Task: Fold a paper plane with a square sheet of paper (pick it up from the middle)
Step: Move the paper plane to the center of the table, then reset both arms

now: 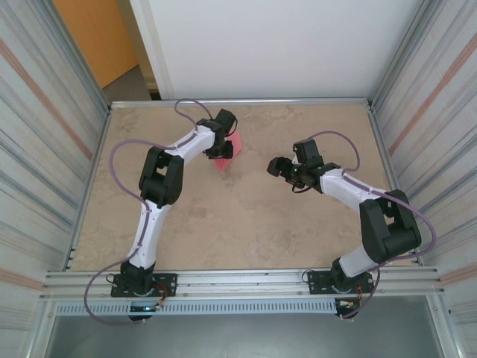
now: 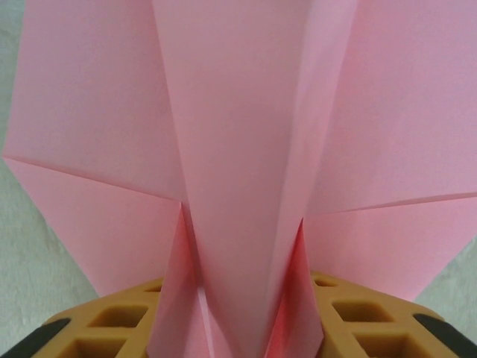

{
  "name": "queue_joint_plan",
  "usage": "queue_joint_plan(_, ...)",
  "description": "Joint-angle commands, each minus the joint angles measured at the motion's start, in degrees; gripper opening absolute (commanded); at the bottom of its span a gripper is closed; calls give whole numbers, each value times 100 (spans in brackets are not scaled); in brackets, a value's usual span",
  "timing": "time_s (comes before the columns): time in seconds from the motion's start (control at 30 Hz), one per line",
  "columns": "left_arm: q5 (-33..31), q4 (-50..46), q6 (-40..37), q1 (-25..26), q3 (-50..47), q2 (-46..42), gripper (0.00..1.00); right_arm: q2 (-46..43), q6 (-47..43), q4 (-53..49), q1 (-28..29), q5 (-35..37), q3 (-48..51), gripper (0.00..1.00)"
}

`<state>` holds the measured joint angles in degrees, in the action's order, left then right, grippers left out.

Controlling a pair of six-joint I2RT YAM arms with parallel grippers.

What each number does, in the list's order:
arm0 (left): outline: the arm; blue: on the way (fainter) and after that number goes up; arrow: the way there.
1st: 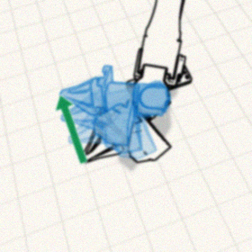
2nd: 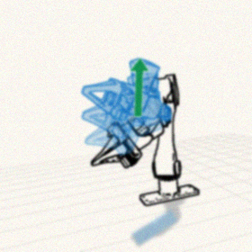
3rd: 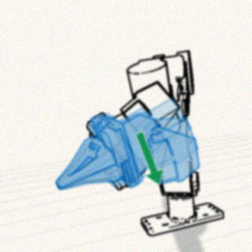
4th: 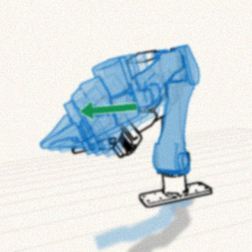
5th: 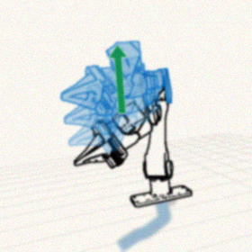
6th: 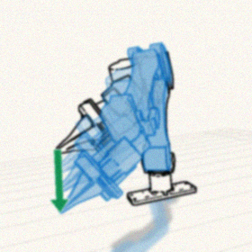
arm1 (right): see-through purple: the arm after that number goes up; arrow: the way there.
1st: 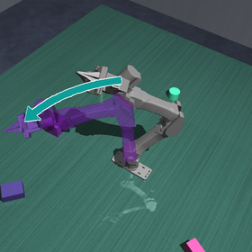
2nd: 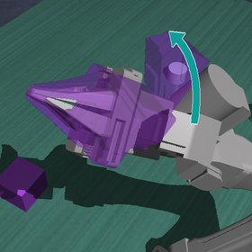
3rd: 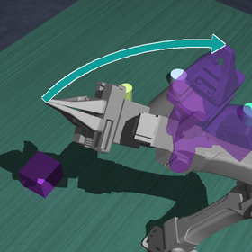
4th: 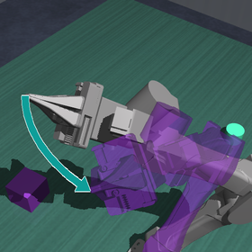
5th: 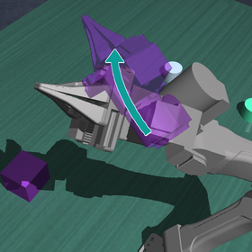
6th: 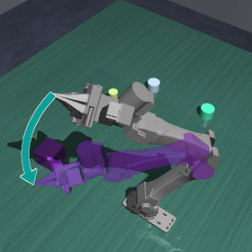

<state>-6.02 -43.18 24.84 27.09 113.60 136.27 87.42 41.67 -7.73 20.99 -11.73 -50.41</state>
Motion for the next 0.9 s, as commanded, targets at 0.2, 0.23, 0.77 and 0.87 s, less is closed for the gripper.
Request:
queue_joint_plan(0.2, 240, -129, 285, -108, 255, -151, 44, 37, 69, -130, -83, -23, -205, 78)
queue_joint_plan(0.23, 246, -137, 318, -110, 227, -275, 45, 1, 64, -153, -88, 6, -210, 79)
queue_joint_plan(0.77, 525, 1037, 501, -460, -2513, -3555, 67, -1560, -1514, -1219, -552, 1463, -587, 94)
queue_joint_plan(0.87, 13, 1543, 294, -643, -3641, -4469, 83, -1981, -1764, -1198, -754, 2267, -469, 97)
